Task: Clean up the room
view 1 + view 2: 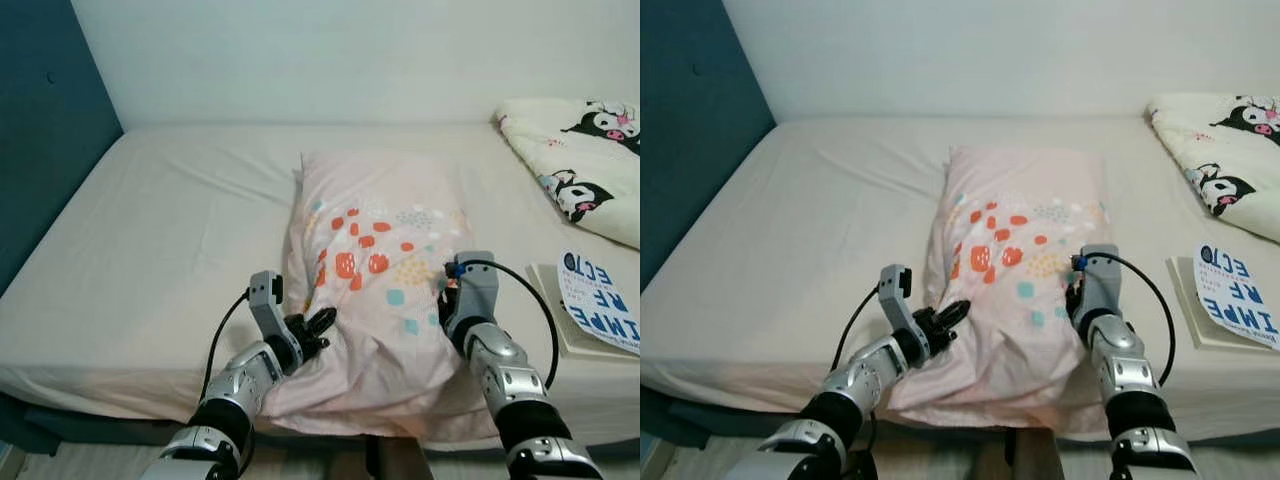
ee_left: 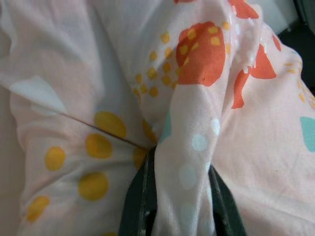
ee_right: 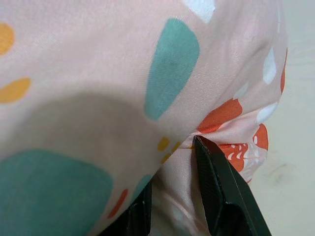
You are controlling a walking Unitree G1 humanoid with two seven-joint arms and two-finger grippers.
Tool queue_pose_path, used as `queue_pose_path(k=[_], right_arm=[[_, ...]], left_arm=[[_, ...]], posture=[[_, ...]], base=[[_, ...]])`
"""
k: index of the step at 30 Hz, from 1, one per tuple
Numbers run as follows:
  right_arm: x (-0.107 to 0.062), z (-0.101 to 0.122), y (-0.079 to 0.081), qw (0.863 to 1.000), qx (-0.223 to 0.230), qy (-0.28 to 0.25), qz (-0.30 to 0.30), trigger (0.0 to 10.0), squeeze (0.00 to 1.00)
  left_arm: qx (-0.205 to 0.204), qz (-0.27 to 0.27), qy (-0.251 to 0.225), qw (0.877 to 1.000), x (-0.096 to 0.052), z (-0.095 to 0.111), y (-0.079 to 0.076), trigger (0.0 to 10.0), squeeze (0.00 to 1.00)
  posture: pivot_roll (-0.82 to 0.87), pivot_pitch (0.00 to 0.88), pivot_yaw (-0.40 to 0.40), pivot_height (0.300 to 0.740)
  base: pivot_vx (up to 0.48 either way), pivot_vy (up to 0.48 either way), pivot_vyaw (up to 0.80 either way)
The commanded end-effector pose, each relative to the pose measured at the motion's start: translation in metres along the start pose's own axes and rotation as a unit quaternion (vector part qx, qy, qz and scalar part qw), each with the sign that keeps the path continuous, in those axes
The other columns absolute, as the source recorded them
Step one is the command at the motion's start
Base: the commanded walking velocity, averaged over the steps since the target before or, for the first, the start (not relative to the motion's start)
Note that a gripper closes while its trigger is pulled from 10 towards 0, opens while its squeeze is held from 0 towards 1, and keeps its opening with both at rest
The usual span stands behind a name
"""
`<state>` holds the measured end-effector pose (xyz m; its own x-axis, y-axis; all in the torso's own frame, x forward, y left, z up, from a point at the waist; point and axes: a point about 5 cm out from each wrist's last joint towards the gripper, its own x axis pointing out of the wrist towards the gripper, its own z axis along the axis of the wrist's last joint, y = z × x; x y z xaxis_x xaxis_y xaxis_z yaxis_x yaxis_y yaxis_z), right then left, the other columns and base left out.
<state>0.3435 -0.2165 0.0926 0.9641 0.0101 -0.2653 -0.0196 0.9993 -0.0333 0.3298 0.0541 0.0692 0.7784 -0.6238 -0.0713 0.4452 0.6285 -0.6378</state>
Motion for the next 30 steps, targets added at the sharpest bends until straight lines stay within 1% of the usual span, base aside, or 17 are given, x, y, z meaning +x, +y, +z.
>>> queue_pose_path(k=[1, 12, 14, 15, 17, 18, 19, 20, 21, 22, 23, 24, 25, 26, 27, 29, 30], right_arm=[[0.000, -0.005, 0.022, 0.999, 0.000, 0.008, 0.044, 10.0, 0.00], [0.001, -0.005, 0.029, 0.999, -0.004, 0.005, 0.053, 10.0, 0.00], [0.003, 0.000, 0.031, 0.998, -0.004, -0.002, 0.055, 10.0, 0.00], [0.005, 0.004, 0.034, 0.998, -0.001, -0.010, 0.056, 10.0, 0.00], [0.005, 0.004, 0.034, 0.998, -0.001, -0.010, 0.056, 10.0, 0.00], [0.006, 0.007, 0.035, 0.998, 0.001, -0.016, 0.057, 10.0, 0.00], [0.007, 0.014, 0.039, 0.998, 0.007, -0.032, 0.062, 10.0, 0.00], [0.007, 0.014, 0.039, 0.998, 0.007, -0.032, 0.062, 10.0, 0.00], [0.008, 0.021, 0.043, 0.997, 0.012, -0.047, 0.066, 10.0, 0.00], [0.008, 0.021, 0.043, 0.997, 0.012, -0.047, 0.066, 10.0, 0.00], [0.009, 0.028, 0.047, 0.995, 0.015, -0.062, 0.072, 10.0, 0.00], [0.009, 0.028, 0.047, 0.995, 0.015, -0.062, 0.072, 10.0, 0.00], [0.010, 0.034, 0.050, 0.994, 0.018, -0.076, 0.079, 10.0, 0.00], [0.010, 0.034, 0.050, 0.994, 0.018, -0.076, 0.079, 10.0, 0.00], [0.010, 0.038, 0.052, 0.993, 0.019, -0.087, 0.083, 10.0, 0.00], [0.010, 0.038, 0.052, 0.993, 0.019, -0.087, 0.083, 10.0, 0.00], [0.008, 0.040, 0.056, 0.992, 0.016, -0.094, 0.088, 10.0, 0.00]], left_arm=[[-0.011, -0.015, 0.010, 1.000, 0.004, -0.015, -0.013, 0.0, 0.00], [-0.022, -0.021, -0.023, 0.999, -0.003, -0.008, -0.011, 0.0, 0.00], [-0.027, -0.023, -0.057, 0.998, -0.007, 0.006, -0.010, 0.0, 0.00], [-0.030, -0.030, -0.086, 0.995, -0.010, 0.018, -0.010, 0.0, 0.00], [-0.030, -0.030, -0.086, 0.995, -0.010, 0.018, -0.010, 0.0, 0.00], [-0.032, -0.036, -0.104, 0.993, -0.012, 0.026, -0.010, 0.0, 0.00], [-0.030, -0.048, -0.138, 0.989, -0.018, 0.044, -0.011, 0.0, 0.00], [-0.030, -0.048, -0.138, 0.989, -0.018, 0.044, -0.011, 0.0, 0.00], [-0.027, -0.059, -0.168, 0.984, -0.023, 0.060, -0.012, 0.0, 0.00], [-0.027, -0.059, -0.168, 0.984, -0.023, 0.060, -0.012, 0.0, 0.00], [-0.025, -0.069, -0.193, 0.978, -0.029, 0.074, -0.014, 0.0, 0.00], [-0.025, -0.069, -0.193, 0.978, -0.029, 0.074, -0.014, 0.0, 0.00], [-0.016, -0.083, -0.213, 0.973, -0.037, 0.087, -0.018, 0.0, 0.00], [-0.016, -0.083, -0.213, 0.973, -0.037, 0.087, -0.018, 0.0, 0.00], [-0.006, -0.092, -0.223, 0.970, -0.044, 0.095, -0.021, 0.0, 0.00], [-0.006, -0.092, -0.223, 0.970, -0.044, 0.095, -0.021, 0.0, 0.00], [0.018, -0.079, -0.251, 0.965, -0.059, 0.108, -0.021, 0.0, 0.00]], posture=[[-0.07, 0.088, -0.003, 0.581], [-0.06, 0.050, -0.012, 0.581], [-0.04, 0.037, -0.017, 0.581], [-0.04, 0.032, -0.018, 0.581], [-0.04, 0.032, -0.018, 0.581], [-0.04, 0.032, -0.018, 0.581], [-0.03, 0.022, -0.021, 0.581], [-0.03, 0.022, -0.021, 0.581], [-0.03, 0.020, -0.021, 0.581], [-0.03, 0.020, -0.021, 0.581], [-0.02, 0.015, -0.022, 0.581], [-0.02, 0.015, -0.022, 0.581], [-0.01, 0.009, -0.027, 0.581], [-0.01, 0.009, -0.027, 0.581], [-0.01, 0.009, -0.028, 0.581], [-0.01, 0.009, -0.028, 0.581], [0.00, 0.002, -0.031, 0.581]], base=[[0.000, 0.000, 0.00], [0.000, 0.000, 0.00], [0.000, 0.000, 0.00], [0.000, 0.000, 0.00], [0.000, 0.000, 0.00], [0.000, 0.000, 0.00], [0.000, 0.000, 0.00], [0.000, 0.000, 0.00], [0.000, 0.000, 0.00], [0.000, 0.000, 0.00], [0.000, 0.000, 0.00], [0.000, 0.000, 0.00], [0.000, 0.000, 0.00], [0.000, 0.000, 0.00], [0.000, 0.000, 0.00], [0.000, 0.000, 0.00], [0.000, 0.000, 0.00]])
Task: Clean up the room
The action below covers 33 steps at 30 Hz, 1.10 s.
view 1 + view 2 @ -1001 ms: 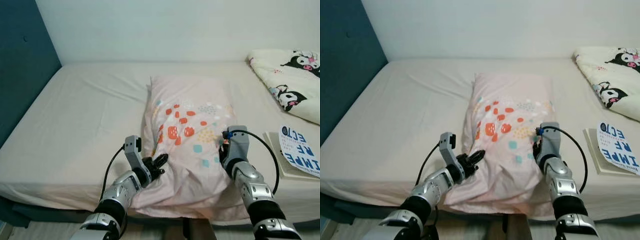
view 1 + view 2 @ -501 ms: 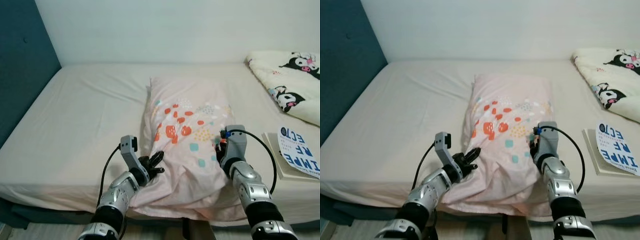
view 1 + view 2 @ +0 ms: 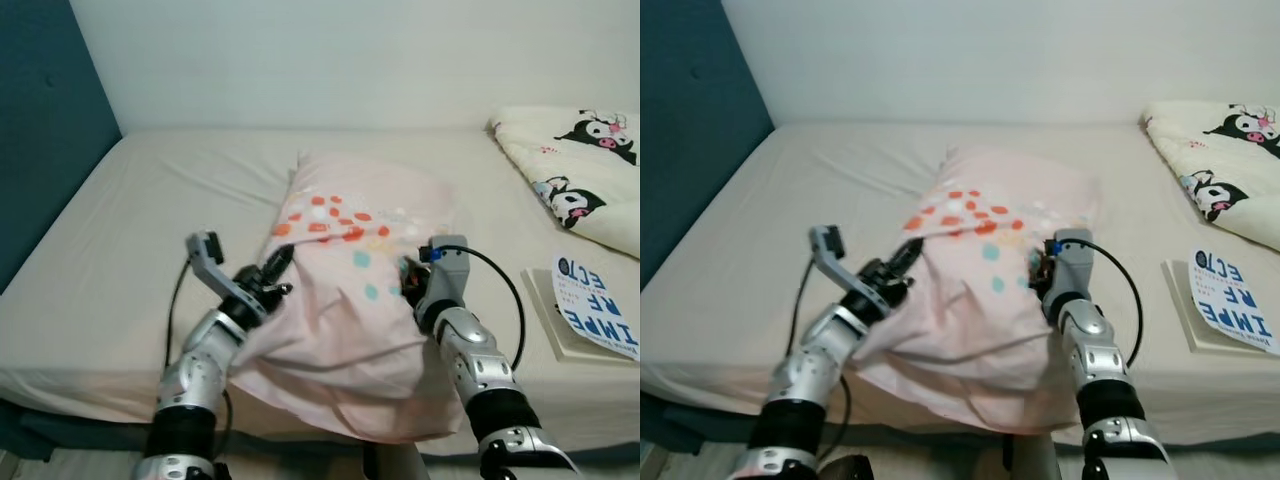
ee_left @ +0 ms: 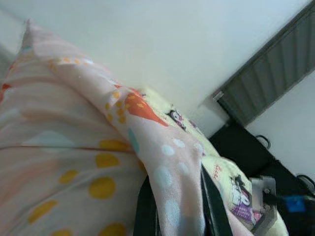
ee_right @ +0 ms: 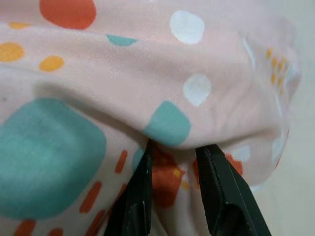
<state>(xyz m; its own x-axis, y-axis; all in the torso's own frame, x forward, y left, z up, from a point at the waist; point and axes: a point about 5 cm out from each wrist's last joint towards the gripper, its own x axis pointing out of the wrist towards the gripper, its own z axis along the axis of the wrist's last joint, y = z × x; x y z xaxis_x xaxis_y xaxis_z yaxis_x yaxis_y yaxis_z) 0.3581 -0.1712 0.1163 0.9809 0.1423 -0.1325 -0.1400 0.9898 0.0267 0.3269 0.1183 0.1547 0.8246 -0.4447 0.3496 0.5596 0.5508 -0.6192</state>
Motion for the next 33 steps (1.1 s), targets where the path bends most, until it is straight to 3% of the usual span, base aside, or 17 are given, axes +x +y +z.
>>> queue_pose_path(k=[1, 3, 6, 10, 13, 14, 19, 20, 22, 24, 25, 26, 27, 28, 30, 32, 33], right_arm=[[0.003, 0.011, 0.012, 0.999, -0.002, -0.026, 0.024, 10.0, 0.00], [0.002, 0.011, 0.013, 0.999, -0.005, -0.026, 0.024, 10.0, 0.00], [-0.002, 0.005, 0.015, 0.999, -0.008, -0.024, 0.023, 10.0, 0.00], [-0.004, -0.003, 0.020, 0.999, -0.020, -0.010, 0.028, 10.0, 0.00], [-0.007, -0.012, 0.026, 0.999, -0.036, 0.003, 0.030, 10.0, 0.00], [-0.007, -0.012, 0.026, 0.999, -0.036, 0.003, 0.030, 10.0, 0.00], [-0.009, -0.019, 0.024, 0.999, -0.043, 0.017, 0.021, 10.0, 0.00], [-0.011, -0.023, 0.019, 0.999, -0.042, 0.029, -0.006, 10.0, 0.00], [-0.011, -0.023, 0.019, 0.999, -0.042, 0.029, -0.006, 10.0, 0.00], [-0.013, -0.027, 0.013, 0.998, -0.038, 0.039, -0.036, 10.0, 0.00], [-0.014, -0.029, 0.011, 0.997, -0.036, 0.043, -0.046, 10.0, 0.00], [-0.014, -0.029, 0.011, 0.997, -0.036, 0.043, -0.046, 10.0, 0.00], [-0.015, -0.031, 0.007, 0.997, -0.029, 0.047, -0.059, 10.0, 0.00], [-0.016, -0.032, 0.004, 0.996, -0.024, 0.051, -0.067, 10.0, 0.00], [-0.016, -0.032, 0.002, 0.996, -0.018, 0.048, -0.070, 10.0, 0.00], [-0.016, -0.030, 0.000, 0.996, -0.014, 0.045, -0.071, 10.0, 0.00], [-0.016, -0.030, 0.000, 0.996, -0.014, 0.045, -0.071, 10.0, 0.00]], left_arm=[[0.019, -0.014, -0.032, 0.999, -0.002, 0.017, -0.007, 0.0, 0.00], [0.036, 0.006, -0.052, 0.998, -0.005, 0.026, -0.005, 0.0, 0.00], [0.071, 0.060, -0.123, 0.988, -0.008, 0.056, 0.003, 0.0, 0.00], [0.102, 0.084, -0.144, 0.981, -0.008, 0.070, 0.007, 0.0, 0.00], [0.157, 0.129, -0.167, 0.965, -0.006, 0.085, 0.011, 0.0, 0.00], [0.157, 0.129, -0.167, 0.965, -0.006, 0.085, 0.011, 0.0, 0.00], [0.176, 0.111, -0.098, 0.973, -0.006, 0.067, 0.009, 0.0, 0.00], [0.218, 0.086, 0.012, 0.972, -0.009, 0.038, 0.009, 0.0, 0.00], [0.218, 0.086, 0.012, 0.972, -0.009, 0.038, 0.009, 0.0, 0.00], [0.276, 0.055, 0.126, 0.951, -0.020, 0.007, 0.012, 0.0, 0.00], [0.294, 0.043, 0.164, 0.941, -0.025, -0.003, 0.013, 0.0, 0.00], [0.294, 0.043, 0.164, 0.941, -0.025, -0.003, 0.013, 0.0, 0.00], [0.305, 0.022, 0.209, 0.929, -0.034, -0.014, 0.014, 0.0, 0.00], [0.307, 0.004, 0.237, 0.922, -0.040, -0.019, 0.014, 0.0, 0.00], [0.284, -0.007, 0.244, 0.927, -0.044, -0.019, 0.011, 0.0, 0.00], [0.223, -0.023, 0.234, 0.946, -0.043, -0.011, 0.004, 0.0, 0.00], [0.223, -0.023, 0.234, 0.946, -0.043, -0.011, 0.004, 0.0, 0.00]], posture=[[0.00, 0.002, -0.031, 0.581], [0.00, 0.001, -0.032, 0.581], [0.00, 0.000, -0.034, 0.581], [0.00, 0.000, -0.036, 0.581], [0.00, 0.000, -0.034, 0.581], [0.00, 0.000, -0.034, 0.581], [0.00, 0.000, -0.033, 0.581], [0.00, 0.000, -0.033, 0.581], [0.00, 0.000, -0.033, 0.581], [-0.01, 0.000, -0.033, 0.581], [-0.01, 0.000, -0.033, 0.581], [-0.01, 0.000, -0.033, 0.581], [-0.01, 0.000, -0.033, 0.581], [-0.01, 0.000, -0.033, 0.581], [0.00, 0.000, -0.037, 0.581], [0.00, 0.000, -0.039, 0.581], [0.00, 0.000, -0.039, 0.581]], base=[[0.000, 0.000, 0.00], [0.000, 0.000, 0.00], [0.000, 0.000, 0.00], [0.000, 0.000, 0.00], [0.000, 0.000, 0.00], [0.000, 0.000, 0.00], [0.000, 0.000, 0.00], [0.000, 0.000, 0.00], [0.000, 0.000, 0.00], [0.000, 0.000, 0.00], [0.000, 0.000, 0.00], [0.000, 0.000, 0.00], [0.000, 0.000, 0.00], [0.000, 0.000, 0.00], [0.000, 0.000, 0.00], [0.000, 0.000, 0.00], [0.000, 0.000, 0.00]])
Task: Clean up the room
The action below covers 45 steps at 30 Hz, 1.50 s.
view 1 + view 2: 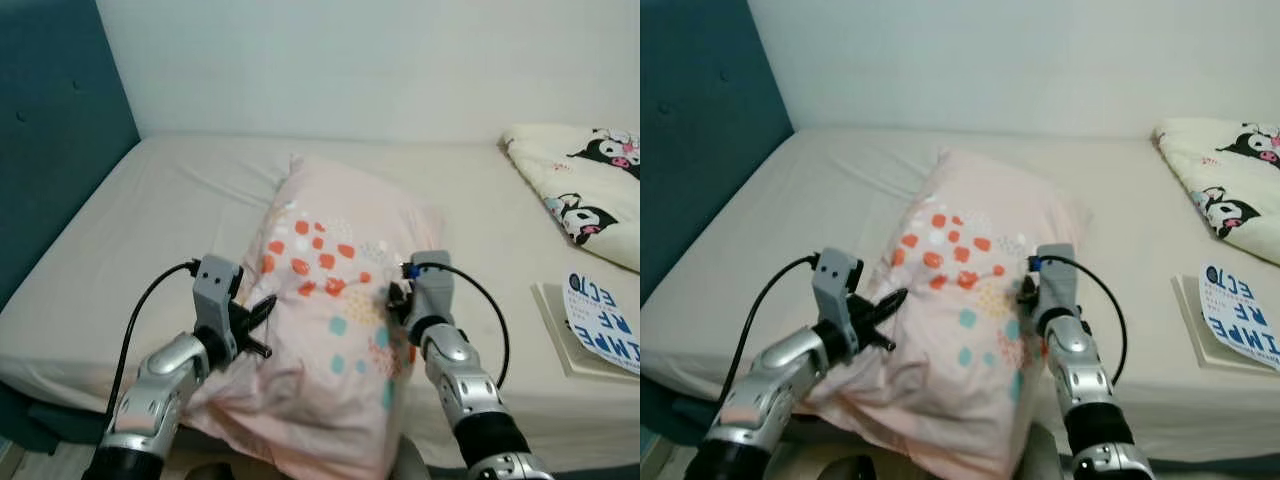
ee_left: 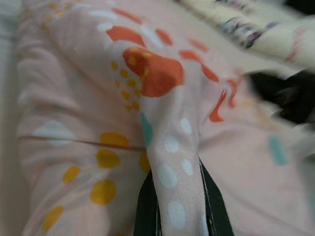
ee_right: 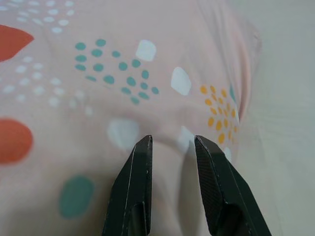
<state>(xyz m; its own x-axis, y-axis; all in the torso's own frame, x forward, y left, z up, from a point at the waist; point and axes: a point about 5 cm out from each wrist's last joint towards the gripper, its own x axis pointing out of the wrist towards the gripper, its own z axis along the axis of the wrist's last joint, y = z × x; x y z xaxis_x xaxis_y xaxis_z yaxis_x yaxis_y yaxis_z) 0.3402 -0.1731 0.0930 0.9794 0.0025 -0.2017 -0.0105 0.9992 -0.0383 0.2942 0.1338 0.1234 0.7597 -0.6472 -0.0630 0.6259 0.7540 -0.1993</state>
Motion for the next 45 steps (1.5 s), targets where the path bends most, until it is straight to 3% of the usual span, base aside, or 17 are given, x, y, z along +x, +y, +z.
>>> queue_pose_path(k=[1, 4, 7, 10, 11, 12, 13, 14, 18, 19, 27, 28, 31, 34, 40, 42, 45], right_arm=[[-0.001, -0.005, 0.000, 1.000, 0.006, 0.010, -0.001, 10.0, 0.00], [0.001, -0.003, -0.002, 1.000, 0.003, 0.013, 0.000, 10.0, 0.00], [0.003, -0.004, 0.000, 1.000, -0.002, 0.023, 0.010, 10.0, 0.00], [0.002, -0.004, 0.012, 0.998, 0.003, 0.023, 0.051, 10.0, 0.00], [0.002, -0.003, 0.018, 0.997, 0.005, 0.022, 0.072, 10.0, 0.00], [0.000, -0.004, 0.026, 0.995, 0.002, 0.026, 0.097, 10.0, 0.00], [0.000, -0.005, 0.030, 0.993, -0.001, 0.029, 0.111, 10.0, 0.00], [-0.001, -0.008, 0.034, 0.992, -0.010, 0.035, 0.122, 10.0, 0.00], [-0.002, -0.013, 0.037, 0.990, -0.019, 0.044, 0.132, 10.0, 0.00], [-0.003, -0.016, 0.038, 0.990, -0.023, 0.051, 0.133, 10.0, 0.00], [-0.002, -0.024, 0.037, 0.988, -0.022, 0.066, 0.135, 10.0, 0.00], [-0.003, -0.027, 0.037, 0.987, -0.022, 0.071, 0.141, 10.0, 0.00], [-0.005, -0.028, 0.037, 0.986, -0.023, 0.074, 0.147, 10.0, 0.00], [-0.007, -0.029, 0.037, 0.985, -0.026, 0.075, 0.154, 10.0, 0.00], [-0.008, -0.030, 0.038, 0.984, -0.028, 0.076, 0.158, 10.0, 0.00], [-0.009, -0.030, 0.038, 0.983, -0.031, 0.075, 0.167, 10.0, 0.00], [-0.010, -0.029, 0.038, 0.982, -0.032, 0.073, 0.171, 10.0, 0.00]], left_arm=[[-0.008, -0.024, -0.004, 1.000, 0.000, 0.005, -0.004, 0.0, 0.00], [-0.050, -0.065, -0.026, 0.996, -0.002, 0.018, -0.009, 0.0, 0.00], [-0.031, -0.091, -0.007, 0.995, -0.002, 0.017, -0.015, 0.0, 0.00], [-0.013, -0.073, 0.021, 0.997, 0.003, 0.005, -0.014, 0.0, 0.00], [-0.006, -0.058, 0.034, 0.998, 0.005, -0.001, -0.012, 2.2, 0.00], [0.002, -0.040, 0.048, 0.998, 0.008, -0.008, -0.010, 6.4, 0.00], [0.009, -0.030, 0.056, 0.998, 0.009, -0.012, -0.009, 6.4, 0.00], [0.029, -0.009, 0.073, 0.997, 0.011, -0.018, -0.004, 10.0, 0.00], [0.050, 0.012, 0.089, 0.995, 0.013, -0.025, 0.001, 10.0, 0.00], [0.047, 0.024, 0.089, 0.995, 0.014, -0.028, 0.004, 10.0, 1.00], [0.015, 0.081, 0.043, 0.996, 0.005, -0.012, 0.027, 10.0, 1.00], [0.008, 0.092, 0.019, 0.996, -0.002, -0.002, 0.038, 10.0, 1.00], [0.015, 0.080, 0.010, 0.997, -0.008, 0.004, 0.045, 10.0, 1.00], [0.046, 0.058, 0.031, 0.997, -0.016, 0.001, 0.053, 10.0, 1.00], [0.051, 0.078, 0.041, 0.995, -0.021, -0.002, 0.065, 10.0, 1.00], [0.034, 0.141, 0.053, 0.988, -0.027, -0.007, 0.090, 10.0, 1.00], [0.025, 0.173, 0.058, 0.983, -0.029, -0.009, 0.099, 10.0, 1.00]], posture=[[0.00, 0.000, -0.039, 0.581], [0.01, 0.000, -0.042, 0.581], [0.01, 0.000, -0.041, 0.581], [0.01, 0.000, -0.037, 0.581], [0.01, 0.000, -0.037, 0.581], [0.01, 0.000, -0.034, 0.581], [0.01, 0.000, -0.034, 0.581], [0.01, 0.000, -0.033, 0.581], [0.00, 0.000, -0.031, 0.581], [0.00, 0.000, -0.028, 0.581], [-0.01, 0.003, -0.024, 0.581], [-0.01, 0.003, -0.026, 0.581], [-0.01, 0.004, -0.028, 0.581], [-0.01, 0.005, -0.033, 0.581], [-0.01, 0.010, -0.038, 0.581], [-0.02, 0.032, -0.050, 0.581], [-0.03, 0.044, -0.052, 0.581]], base=[[0.000, 0.000, 0.00], [0.000, 0.000, 0.00], [0.000, 0.000, 0.00], [0.000, 0.000, 0.00], [0.000, 0.000, 0.00], [0.000, 0.000, 0.00], [0.000, 0.000, 0.00], [0.000, 0.000, 0.00], [0.000, 0.000, 0.00], [0.000, 0.000, 0.00], [0.000, 0.000, 0.00], [0.000, 0.000, 0.00], [0.000, 0.000, 0.00], [0.000, 0.000, 0.00], [0.000, 0.000, 0.00], [0.000, 0.000, 0.00], [0.000, 0.000, 0.00]])
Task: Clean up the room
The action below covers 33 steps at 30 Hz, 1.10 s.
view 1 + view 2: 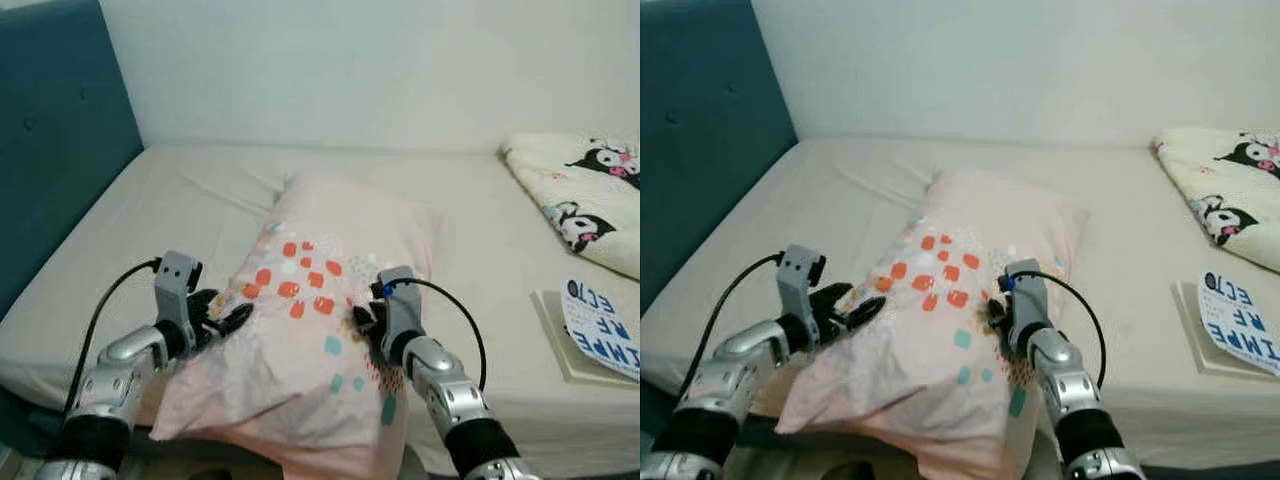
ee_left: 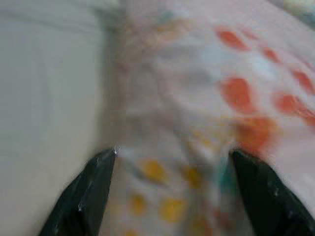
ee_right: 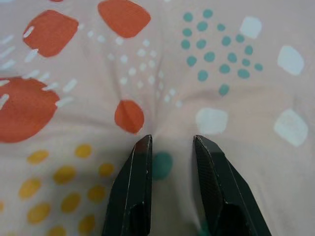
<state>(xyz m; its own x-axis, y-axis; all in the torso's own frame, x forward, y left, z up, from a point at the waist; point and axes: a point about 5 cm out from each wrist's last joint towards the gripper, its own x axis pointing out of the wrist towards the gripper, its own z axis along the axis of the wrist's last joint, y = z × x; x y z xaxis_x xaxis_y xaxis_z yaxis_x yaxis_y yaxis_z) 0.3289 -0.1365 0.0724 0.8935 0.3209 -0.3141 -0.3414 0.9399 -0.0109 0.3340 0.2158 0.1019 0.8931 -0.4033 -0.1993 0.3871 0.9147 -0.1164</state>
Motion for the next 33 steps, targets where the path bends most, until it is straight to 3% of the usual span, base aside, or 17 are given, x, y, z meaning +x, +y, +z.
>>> queue_pose_path(k=[1, 2, 4, 7, 8, 9, 10, 12, 15, 17, 20, 24, 26, 28, 29, 33], right_arm=[[-0.002, -0.008, 0.003, 1.000, 0.000, 0.018, 0.010, 10.0, 0.00], [-0.002, -0.008, 0.003, 1.000, 0.000, 0.018, 0.010, 10.0, 0.00], [-0.007, -0.006, 0.004, 1.000, 0.001, 0.009, 0.019, 10.0, 0.00], [-0.009, -0.006, 0.004, 1.000, 0.001, 0.007, 0.021, 10.0, 0.00], [-0.012, -0.006, 0.003, 1.000, 0.002, 0.005, 0.022, 10.0, 0.00], [-0.012, -0.006, 0.003, 1.000, 0.002, 0.005, 0.022, 10.0, 0.00], [-0.018, -0.008, 0.000, 1.000, 0.006, 0.006, 0.017, 10.0, 0.00], [-0.020, -0.008, -0.001, 1.000, 0.007, 0.007, 0.015, 10.0, 0.00], [-0.025, -0.010, -0.002, 1.000, 0.010, 0.007, 0.014, 10.0, 0.00], [-0.028, -0.010, -0.002, 1.000, 0.011, 0.008, 0.015, 10.0, 0.00], [-0.032, -0.014, 0.001, 1.000, 0.008, 0.016, 0.023, 10.0, 0.00], [-0.034, -0.015, 0.003, 0.999, 0.003, 0.019, 0.026, 10.0, 0.00], [-0.034, -0.015, 0.003, 0.999, 0.003, 0.019, 0.026, 10.0, 0.00], [-0.036, -0.015, 0.004, 0.999, 0.004, 0.020, 0.027, 10.0, 0.00], [-0.037, -0.014, 0.003, 0.999, 0.006, 0.020, 0.026, 10.0, 0.00], [-0.037, -0.014, 0.002, 0.999, 0.007, 0.021, 0.025, 10.0, 0.00]], left_arm=[[-0.003, 0.059, 0.017, 0.998, -0.004, -0.007, 0.017, 10.0, 1.00], [-0.003, 0.059, 0.017, 0.998, -0.004, -0.007, 0.017, 10.0, 1.00], [-0.080, 0.108, -0.011, 0.991, 0.000, -0.005, 0.027, 10.0, 1.00], [-0.112, 0.116, -0.023, 0.987, 0.001, -0.005, 0.029, 10.0, 1.00], [-0.161, 0.114, -0.042, 0.979, 0.002, -0.004, 0.029, 10.0, 1.00], [-0.161, 0.114, -0.042, 0.979, 0.002, -0.004, 0.029, 10.0, 1.00], [-0.246, 0.086, -0.073, 0.963, 0.005, -0.005, 0.025, 10.0, 1.00], [-0.270, 0.077, -0.083, 0.956, 0.006, -0.006, 0.024, 10.0, 1.00], [-0.332, 0.041, -0.106, 0.936, 0.008, -0.007, 0.019, 10.0, 1.00], [-0.344, 0.017, -0.102, 0.933, 0.010, -0.007, 0.015, 10.0, 1.00], [-0.298, -0.053, -0.031, 0.953, 0.014, -0.023, -0.004, 10.0, 1.00], [-0.261, -0.096, 0.023, 0.960, 0.014, -0.039, -0.018, 10.0, 1.00], [-0.261, -0.096, 0.023, 0.960, 0.014, -0.039, -0.018, 10.0, 1.00], [-0.264, -0.119, 0.037, 0.956, 0.013, -0.045, -0.024, 10.0, 1.00], [-0.301, -0.158, 0.034, 0.940, 0.013, -0.045, -0.032, 10.0, 1.00], [-0.327, -0.182, 0.023, 0.927, 0.013, -0.042, -0.034, 10.0, 1.00]], posture=[[-0.03, 0.044, -0.052, 0.581], [-0.03, 0.044, -0.052, 0.581], [-0.07, 0.081, -0.050, 0.581], [-0.07, 0.081, -0.050, 0.581], [-0.09, 0.096, -0.043, 0.581], [-0.09, 0.096, -0.043, 0.581], [-0.11, 0.120, -0.035, 0.581], [-0.11, 0.120, -0.035, 0.581], [-0.13, 0.137, -0.030, 0.581], [-0.13, 0.145, -0.029, 0.581], [-0.13, 0.155, -0.030, 0.581], [-0.13, 0.158, -0.031, 0.581], [-0.13, 0.158, -0.031, 0.581], [-0.13, 0.158, -0.030, 0.581], [-0.13, 0.157, -0.028, 0.581], [-0.13, 0.154, -0.028, 0.581]], base=[[0.000, 0.000, 0.00], [0.000, 0.000, 0.00], [0.000, 0.000, 0.00], [0.000, 0.000, 0.00], [0.000, 0.000, 0.00], [0.000, 0.000, 0.00], [0.000, 0.000, 0.00], [0.000, 0.000, 0.00], [0.000, 0.000, 0.00], [0.000, 0.000, 0.00], [0.000, 0.000, 0.00], [0.000, 0.000, 0.00], [0.000, 0.000, 0.00], [0.000, 0.000, 0.00], [0.000, 0.000, 0.00], [0.000, 0.000, 0.00]])
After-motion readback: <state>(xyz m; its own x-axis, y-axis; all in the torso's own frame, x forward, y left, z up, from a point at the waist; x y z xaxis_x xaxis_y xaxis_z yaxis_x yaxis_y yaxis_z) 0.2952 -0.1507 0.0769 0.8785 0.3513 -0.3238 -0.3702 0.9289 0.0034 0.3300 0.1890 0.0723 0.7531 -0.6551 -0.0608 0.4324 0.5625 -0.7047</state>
